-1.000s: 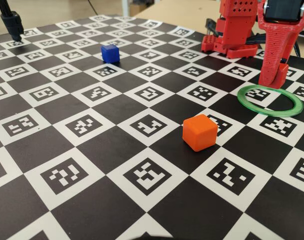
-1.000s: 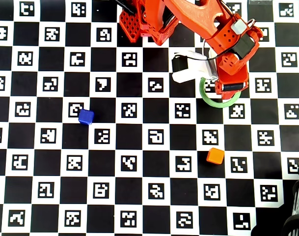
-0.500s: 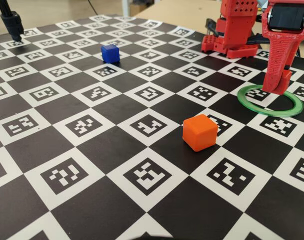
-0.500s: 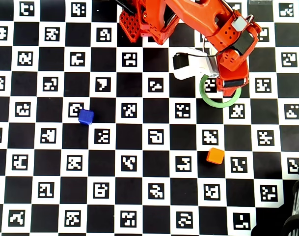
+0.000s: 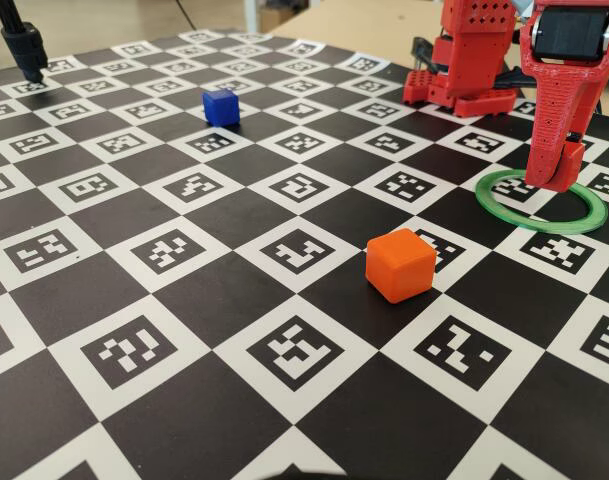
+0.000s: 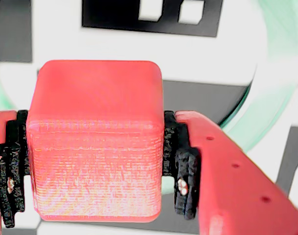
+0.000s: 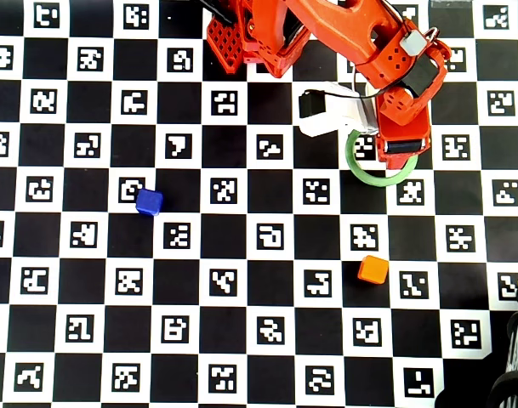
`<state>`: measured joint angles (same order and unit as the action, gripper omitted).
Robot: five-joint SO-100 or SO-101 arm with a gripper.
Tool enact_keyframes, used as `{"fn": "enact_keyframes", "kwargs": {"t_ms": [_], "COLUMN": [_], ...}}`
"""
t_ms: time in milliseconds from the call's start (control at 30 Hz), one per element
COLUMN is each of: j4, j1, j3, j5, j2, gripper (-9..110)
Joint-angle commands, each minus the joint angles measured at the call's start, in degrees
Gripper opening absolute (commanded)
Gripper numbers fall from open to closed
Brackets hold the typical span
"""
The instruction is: Grab the red cube then put it in the green circle then put the blue cube on top and finally the orange cube on top
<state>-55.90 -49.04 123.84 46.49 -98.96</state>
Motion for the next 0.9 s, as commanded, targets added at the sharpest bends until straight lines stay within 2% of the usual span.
{"fn": "enact_keyframes", "kwargs": {"t_ms": [0,867], "j4": [1.32,3.16], "j1": [-0.35,0.44], "j3": [-0.35,0.62], "j5": [0.35,0.18], "j2": [-0.35,2.81], "gripper": [0,1]}}
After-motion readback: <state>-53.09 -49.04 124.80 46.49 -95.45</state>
